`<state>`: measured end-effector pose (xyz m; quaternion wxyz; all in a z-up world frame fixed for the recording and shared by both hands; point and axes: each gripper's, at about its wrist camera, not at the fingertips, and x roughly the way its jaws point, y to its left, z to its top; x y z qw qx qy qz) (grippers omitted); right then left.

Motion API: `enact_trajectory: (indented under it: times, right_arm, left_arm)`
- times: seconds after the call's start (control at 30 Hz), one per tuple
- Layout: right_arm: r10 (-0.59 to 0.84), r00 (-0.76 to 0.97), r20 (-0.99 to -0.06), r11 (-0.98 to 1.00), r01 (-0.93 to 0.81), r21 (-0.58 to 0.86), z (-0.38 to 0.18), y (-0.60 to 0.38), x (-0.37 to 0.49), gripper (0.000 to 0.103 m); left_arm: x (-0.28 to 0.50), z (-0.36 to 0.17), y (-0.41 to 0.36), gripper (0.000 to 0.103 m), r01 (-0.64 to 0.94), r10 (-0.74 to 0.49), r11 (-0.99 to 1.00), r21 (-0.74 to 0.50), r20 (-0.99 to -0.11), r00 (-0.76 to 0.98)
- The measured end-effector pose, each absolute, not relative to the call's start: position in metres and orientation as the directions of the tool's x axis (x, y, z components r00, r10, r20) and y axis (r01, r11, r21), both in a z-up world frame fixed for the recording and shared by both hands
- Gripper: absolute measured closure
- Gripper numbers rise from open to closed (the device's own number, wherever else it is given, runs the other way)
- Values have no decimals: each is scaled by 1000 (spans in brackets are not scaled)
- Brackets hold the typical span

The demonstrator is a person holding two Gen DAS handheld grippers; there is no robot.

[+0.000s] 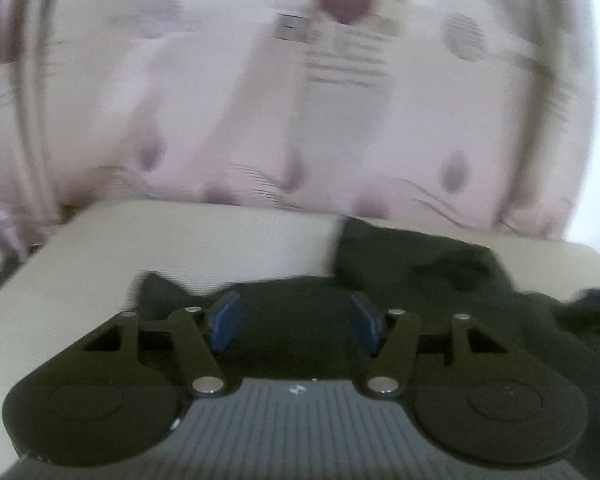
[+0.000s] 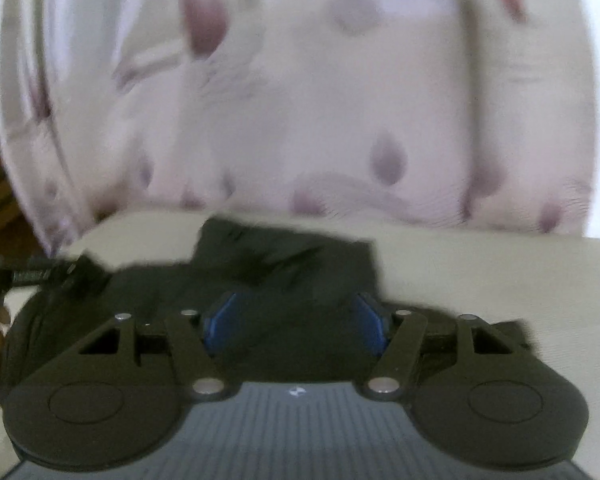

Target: Fold large clothes

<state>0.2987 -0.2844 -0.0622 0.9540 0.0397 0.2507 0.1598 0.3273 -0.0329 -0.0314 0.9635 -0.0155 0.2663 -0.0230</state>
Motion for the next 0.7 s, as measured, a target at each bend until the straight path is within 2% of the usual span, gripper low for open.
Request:
enact_trajectory:
  times: [0.07, 0.1, 0.13, 0.23, 0.4, 0.7]
  right_arm:
    - [322, 802, -503, 946, -287, 148, -76, -267, 309, 40]
    - [319, 793, -519, 947, -281, 154, -81, -262, 314, 40]
    - [315, 781, -539, 949, -274, 157, -89, -257, 320, 40]
    - [289, 767, -573, 957, -256, 139, -107, -249, 326, 40]
    - [307, 711, -633, 952, -244, 187, -125, -253, 339, 40]
    - [316, 724, -613, 949, -227, 221, -143, -257, 341, 40]
  left_arm:
    - [335, -38, -50, 59, 77, -82, 996, -31, -540, 838]
    - [342, -44, -56, 70, 88, -91, 996, -32, -567, 819]
    - [349, -52, -60, 75, 89, -93, 995, -36, -595, 798]
    - [357, -70, -67, 76, 79, -73, 997, -18, -621, 780]
    - [369, -87, -72, 75, 77, -39, 997, 31, -643, 765]
    - [364, -103, -82, 75, 62, 3, 994, 86, -609, 793]
